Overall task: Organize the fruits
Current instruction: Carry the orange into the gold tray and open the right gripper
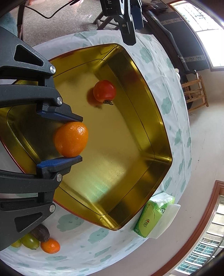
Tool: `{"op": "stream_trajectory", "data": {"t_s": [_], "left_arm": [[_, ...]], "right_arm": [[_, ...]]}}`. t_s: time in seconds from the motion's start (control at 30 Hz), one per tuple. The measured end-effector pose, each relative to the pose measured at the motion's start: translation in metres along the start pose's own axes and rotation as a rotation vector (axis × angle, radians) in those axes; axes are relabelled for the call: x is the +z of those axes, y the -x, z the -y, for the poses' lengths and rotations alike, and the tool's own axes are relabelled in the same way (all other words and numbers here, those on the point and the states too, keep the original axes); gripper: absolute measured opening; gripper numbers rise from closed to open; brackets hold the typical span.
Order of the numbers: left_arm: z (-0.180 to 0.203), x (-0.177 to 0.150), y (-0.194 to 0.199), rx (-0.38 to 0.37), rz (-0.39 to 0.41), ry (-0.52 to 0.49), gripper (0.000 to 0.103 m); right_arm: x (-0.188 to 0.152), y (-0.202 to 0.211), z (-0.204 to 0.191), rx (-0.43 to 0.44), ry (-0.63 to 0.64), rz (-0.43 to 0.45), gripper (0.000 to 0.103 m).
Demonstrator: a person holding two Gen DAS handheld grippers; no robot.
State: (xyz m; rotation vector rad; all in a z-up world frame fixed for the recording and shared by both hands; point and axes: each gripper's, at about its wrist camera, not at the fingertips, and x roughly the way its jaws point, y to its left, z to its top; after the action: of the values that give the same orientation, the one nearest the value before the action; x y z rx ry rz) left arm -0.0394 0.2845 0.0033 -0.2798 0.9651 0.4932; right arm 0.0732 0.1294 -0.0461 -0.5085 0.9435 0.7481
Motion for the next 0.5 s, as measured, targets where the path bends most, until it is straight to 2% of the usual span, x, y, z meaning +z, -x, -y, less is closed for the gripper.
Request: {"op": "stream_trajectory", "data": {"t_s": [0.17, 0.3, 0.5], "left_arm": [[0.001, -0.001, 0.001, -0.009, -0.001, -0.001, 0.078], [0.004, -0.002, 0.003, -0.012, 0.000, -0.008, 0.078], [0.011, -0.002, 0.010, -0.033, 0.014, -0.015, 0.078]], "right_arm": [[0.001, 0.000, 0.001, 0.006, -0.003, -0.001, 0.042], [0.001, 0.005, 0.001, 0.008, -0.012, 0.012, 0.049], [-0.005, 0.024, 0.006, 0.036, -0.048, 0.058, 0.049]]}}
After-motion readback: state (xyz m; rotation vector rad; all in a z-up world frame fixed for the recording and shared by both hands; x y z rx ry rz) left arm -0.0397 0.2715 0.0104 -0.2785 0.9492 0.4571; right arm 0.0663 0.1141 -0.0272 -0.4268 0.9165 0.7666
